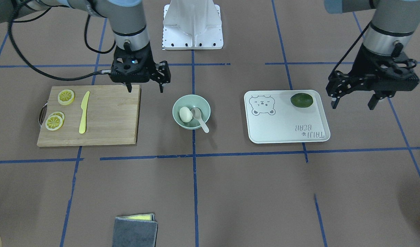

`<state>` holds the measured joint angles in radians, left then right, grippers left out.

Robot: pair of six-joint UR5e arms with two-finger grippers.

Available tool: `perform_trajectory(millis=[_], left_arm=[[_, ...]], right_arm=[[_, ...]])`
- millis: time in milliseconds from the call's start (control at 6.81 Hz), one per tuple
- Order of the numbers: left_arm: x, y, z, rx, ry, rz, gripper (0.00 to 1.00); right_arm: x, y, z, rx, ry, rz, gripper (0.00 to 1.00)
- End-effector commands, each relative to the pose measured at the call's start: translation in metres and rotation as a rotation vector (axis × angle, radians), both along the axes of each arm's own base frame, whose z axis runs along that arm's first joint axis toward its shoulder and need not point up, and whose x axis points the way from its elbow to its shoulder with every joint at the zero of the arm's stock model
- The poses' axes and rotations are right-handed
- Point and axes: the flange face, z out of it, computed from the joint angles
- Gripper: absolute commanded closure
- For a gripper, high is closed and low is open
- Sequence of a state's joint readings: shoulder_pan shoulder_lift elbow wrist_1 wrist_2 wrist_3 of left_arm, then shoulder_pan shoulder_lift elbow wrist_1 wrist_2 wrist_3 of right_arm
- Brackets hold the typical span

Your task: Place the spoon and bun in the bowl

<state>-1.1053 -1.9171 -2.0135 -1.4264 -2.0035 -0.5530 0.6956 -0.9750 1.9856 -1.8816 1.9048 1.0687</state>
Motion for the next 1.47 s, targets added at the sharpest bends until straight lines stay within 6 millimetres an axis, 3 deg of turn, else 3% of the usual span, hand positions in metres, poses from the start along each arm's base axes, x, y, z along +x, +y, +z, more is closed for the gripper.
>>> perform_trajectory(millis=[0, 294, 440, 734, 881, 1028, 1321], left_arm=[[-0.095, 0.000, 0.062, 0.026, -0.030, 0.127, 0.00], [-0.186, -0.008, 0.147, 0.034, -0.097, 0.209, 0.00], [-0.221, -0.012, 0.184, 0.023, -0.115, 0.230, 0.00], [-0.255, 0.013, 0.245, -0.046, -0.099, 0.227, 0.00], [-0.260, 0.026, 0.263, -0.076, -0.094, 0.218, 0.00], [-0.261, 0.039, 0.280, -0.111, -0.087, 0.217, 0.00], [-0.260, 0.047, 0.307, -0.167, -0.076, 0.219, 0.00]], right_arm=[[0.126, -0.040, 0.085, 0.003, 0.024, -0.108, 0.00], [0.260, -0.049, 0.216, 0.022, -0.002, -0.130, 0.00], [0.314, -0.055, 0.277, 0.053, 0.002, -0.176, 0.00], [0.391, -0.063, 0.373, 0.075, 0.035, -0.265, 0.00], [0.415, -0.062, 0.399, 0.085, 0.021, -0.284, 0.00], [0.426, -0.058, 0.405, 0.075, 0.024, -0.266, 0.00], [0.429, -0.061, 0.416, 0.055, 0.035, -0.247, 0.00]])
